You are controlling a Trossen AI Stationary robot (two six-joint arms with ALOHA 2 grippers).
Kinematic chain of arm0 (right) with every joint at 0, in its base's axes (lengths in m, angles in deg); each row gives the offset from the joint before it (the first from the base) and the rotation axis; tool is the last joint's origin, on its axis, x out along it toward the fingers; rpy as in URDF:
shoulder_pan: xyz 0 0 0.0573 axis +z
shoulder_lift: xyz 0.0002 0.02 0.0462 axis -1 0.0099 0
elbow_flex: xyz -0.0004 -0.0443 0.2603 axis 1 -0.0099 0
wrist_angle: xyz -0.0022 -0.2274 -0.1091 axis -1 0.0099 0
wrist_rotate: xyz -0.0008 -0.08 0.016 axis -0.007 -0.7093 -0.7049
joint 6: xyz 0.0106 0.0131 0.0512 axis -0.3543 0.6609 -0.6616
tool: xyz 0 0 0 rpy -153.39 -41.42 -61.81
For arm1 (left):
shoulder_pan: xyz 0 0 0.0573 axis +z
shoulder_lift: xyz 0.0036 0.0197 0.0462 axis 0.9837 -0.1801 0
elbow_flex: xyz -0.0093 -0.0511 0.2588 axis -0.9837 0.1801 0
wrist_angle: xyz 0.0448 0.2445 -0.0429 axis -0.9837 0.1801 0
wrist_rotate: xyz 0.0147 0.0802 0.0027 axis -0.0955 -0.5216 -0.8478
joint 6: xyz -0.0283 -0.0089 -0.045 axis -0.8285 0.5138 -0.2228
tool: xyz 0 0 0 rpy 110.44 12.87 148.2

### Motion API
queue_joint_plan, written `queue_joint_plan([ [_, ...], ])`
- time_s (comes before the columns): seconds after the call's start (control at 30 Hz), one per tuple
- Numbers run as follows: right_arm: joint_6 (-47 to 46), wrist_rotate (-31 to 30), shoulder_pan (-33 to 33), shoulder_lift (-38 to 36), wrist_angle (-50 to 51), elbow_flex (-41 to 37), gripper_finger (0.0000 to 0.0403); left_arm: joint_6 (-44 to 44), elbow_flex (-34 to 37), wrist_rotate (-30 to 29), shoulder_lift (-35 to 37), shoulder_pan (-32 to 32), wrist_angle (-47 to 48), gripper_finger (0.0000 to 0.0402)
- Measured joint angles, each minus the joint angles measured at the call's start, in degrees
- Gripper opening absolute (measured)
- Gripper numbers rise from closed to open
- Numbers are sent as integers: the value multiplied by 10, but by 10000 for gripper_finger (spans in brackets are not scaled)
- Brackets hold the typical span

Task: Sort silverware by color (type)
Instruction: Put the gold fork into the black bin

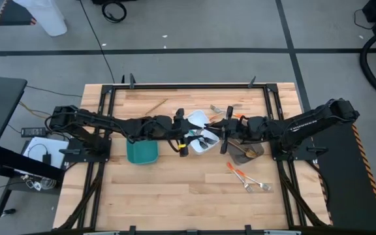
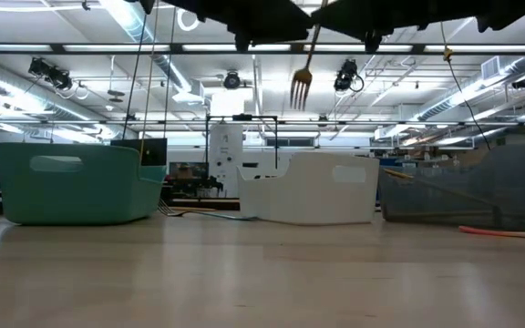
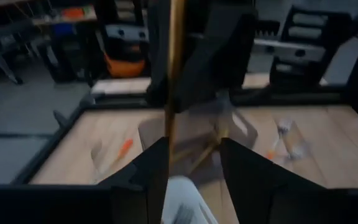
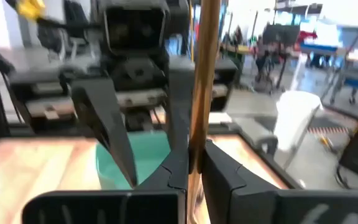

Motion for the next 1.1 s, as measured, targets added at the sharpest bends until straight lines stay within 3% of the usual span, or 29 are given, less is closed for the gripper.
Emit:
queue_joint_plan([
  [0.17,-36,-37,-1,0,82,0,29,-55,0,0,0,-3,81,154],
  [0.33,-116,-25,-9,-7,168,0,30,-93,0,0,0,-6,144,155],
  [0.5,-162,-19,-14,-37,243,0,30,-111,0,0,0,-12,165,155],
  [0.8,-165,-25,-16,-140,298,1,31,-110,0,0,0,-19,175,155],
  [1.1,-234,-29,-16,-166,557,73,31,-110,0,0,0,-18,190,155],
])
